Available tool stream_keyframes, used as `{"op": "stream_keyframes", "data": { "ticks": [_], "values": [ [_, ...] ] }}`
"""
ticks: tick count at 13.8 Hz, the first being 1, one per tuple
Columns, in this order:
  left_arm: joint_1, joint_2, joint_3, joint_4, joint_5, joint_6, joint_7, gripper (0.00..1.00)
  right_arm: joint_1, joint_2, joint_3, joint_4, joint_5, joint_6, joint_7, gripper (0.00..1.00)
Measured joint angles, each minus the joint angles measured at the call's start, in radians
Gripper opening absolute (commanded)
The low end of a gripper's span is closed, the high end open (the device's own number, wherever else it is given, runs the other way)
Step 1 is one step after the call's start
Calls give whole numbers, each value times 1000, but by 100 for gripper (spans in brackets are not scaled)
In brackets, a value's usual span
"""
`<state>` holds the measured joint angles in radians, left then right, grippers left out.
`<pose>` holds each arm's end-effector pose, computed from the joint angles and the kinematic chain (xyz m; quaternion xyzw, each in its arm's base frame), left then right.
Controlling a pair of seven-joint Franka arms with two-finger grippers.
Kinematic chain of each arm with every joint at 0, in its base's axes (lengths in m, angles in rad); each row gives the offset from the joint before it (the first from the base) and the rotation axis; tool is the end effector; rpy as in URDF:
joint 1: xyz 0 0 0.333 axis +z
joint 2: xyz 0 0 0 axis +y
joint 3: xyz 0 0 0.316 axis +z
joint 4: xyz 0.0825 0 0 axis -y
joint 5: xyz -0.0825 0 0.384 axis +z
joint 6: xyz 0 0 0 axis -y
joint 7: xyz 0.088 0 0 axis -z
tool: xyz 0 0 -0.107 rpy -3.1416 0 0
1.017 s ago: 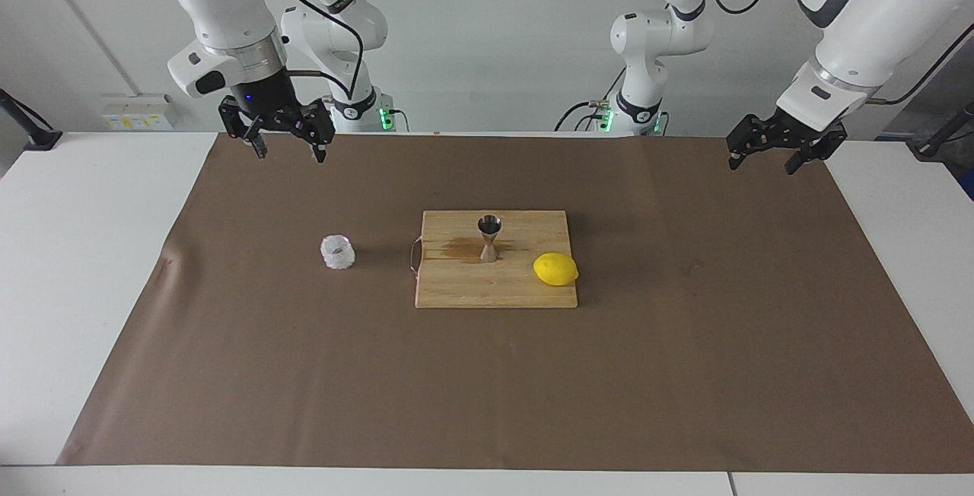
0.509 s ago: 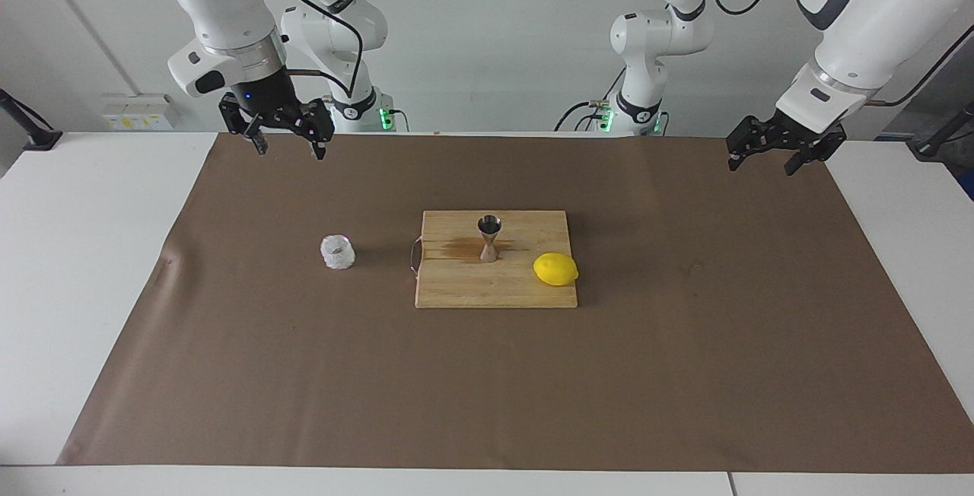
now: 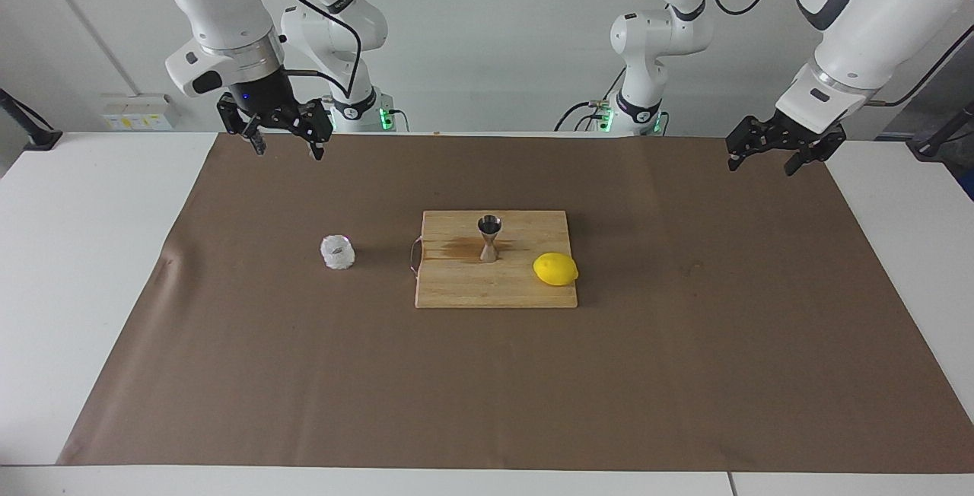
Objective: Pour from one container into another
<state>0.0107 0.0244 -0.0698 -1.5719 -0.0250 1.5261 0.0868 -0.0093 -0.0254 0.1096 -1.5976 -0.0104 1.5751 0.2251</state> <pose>0.5553 -0.0352 0.6067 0.9966 -0.0730 -0.0349 0.0138 0.5442 0.0545 0.6261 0.9980 -0.0624 0.0024 0.0063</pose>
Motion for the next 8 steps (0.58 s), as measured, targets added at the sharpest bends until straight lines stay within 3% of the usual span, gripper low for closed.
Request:
{"op": "stream_keyframes", "data": {
  "ticks": [8],
  "values": [
    [0,0,0,0,0,0,0,100,34,2,-106,1,0,-13,-1,100]
  ]
}}
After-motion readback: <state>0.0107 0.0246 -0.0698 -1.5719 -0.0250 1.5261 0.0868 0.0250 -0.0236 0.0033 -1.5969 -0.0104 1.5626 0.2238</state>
